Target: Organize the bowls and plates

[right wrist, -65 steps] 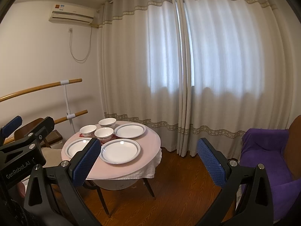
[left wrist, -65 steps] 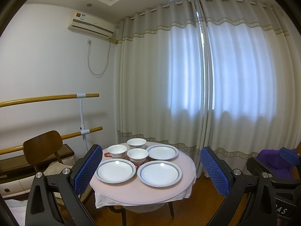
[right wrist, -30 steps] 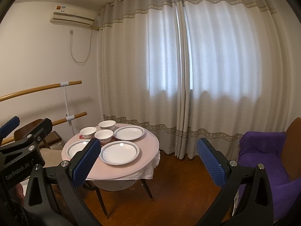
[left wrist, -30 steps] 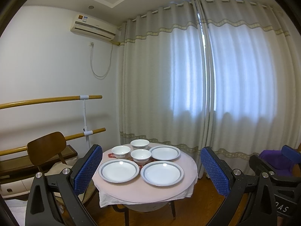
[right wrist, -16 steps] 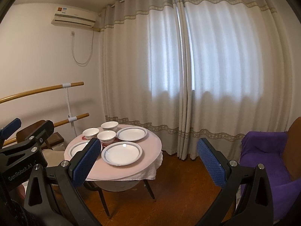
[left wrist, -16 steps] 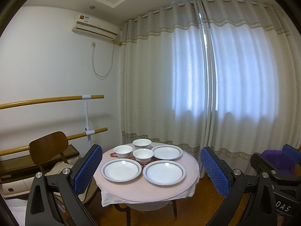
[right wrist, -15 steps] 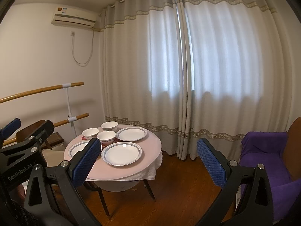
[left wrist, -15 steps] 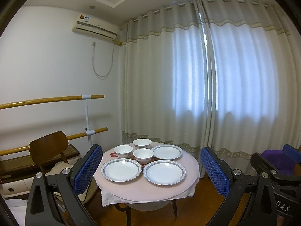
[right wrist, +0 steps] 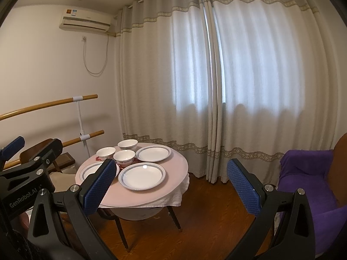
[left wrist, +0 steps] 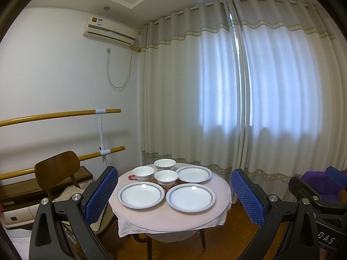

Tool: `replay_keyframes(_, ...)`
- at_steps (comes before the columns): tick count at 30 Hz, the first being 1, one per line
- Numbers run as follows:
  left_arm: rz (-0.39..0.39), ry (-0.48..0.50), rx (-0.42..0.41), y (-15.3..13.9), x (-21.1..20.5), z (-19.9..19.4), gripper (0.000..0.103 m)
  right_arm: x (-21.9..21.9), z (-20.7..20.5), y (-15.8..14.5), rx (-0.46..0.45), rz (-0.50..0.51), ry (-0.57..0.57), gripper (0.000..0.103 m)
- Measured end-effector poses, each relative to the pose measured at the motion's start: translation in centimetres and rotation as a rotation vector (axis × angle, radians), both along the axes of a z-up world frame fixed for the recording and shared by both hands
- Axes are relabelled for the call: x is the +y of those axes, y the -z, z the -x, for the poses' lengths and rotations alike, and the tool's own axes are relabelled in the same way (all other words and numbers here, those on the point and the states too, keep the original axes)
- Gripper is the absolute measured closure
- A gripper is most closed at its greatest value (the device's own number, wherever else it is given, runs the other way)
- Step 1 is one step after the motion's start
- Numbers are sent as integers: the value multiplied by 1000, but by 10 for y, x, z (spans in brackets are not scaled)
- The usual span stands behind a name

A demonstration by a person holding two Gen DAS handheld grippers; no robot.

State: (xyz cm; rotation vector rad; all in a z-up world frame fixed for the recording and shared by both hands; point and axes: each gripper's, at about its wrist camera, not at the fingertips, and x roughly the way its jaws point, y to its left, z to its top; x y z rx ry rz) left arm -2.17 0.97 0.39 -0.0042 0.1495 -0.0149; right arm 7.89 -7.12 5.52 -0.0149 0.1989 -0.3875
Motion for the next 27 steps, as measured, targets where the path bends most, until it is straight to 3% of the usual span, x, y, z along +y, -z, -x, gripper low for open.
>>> replay_keyframes(27,4,-12,28,4,3,-20,1,2,-19,7,11,-4,-21,0)
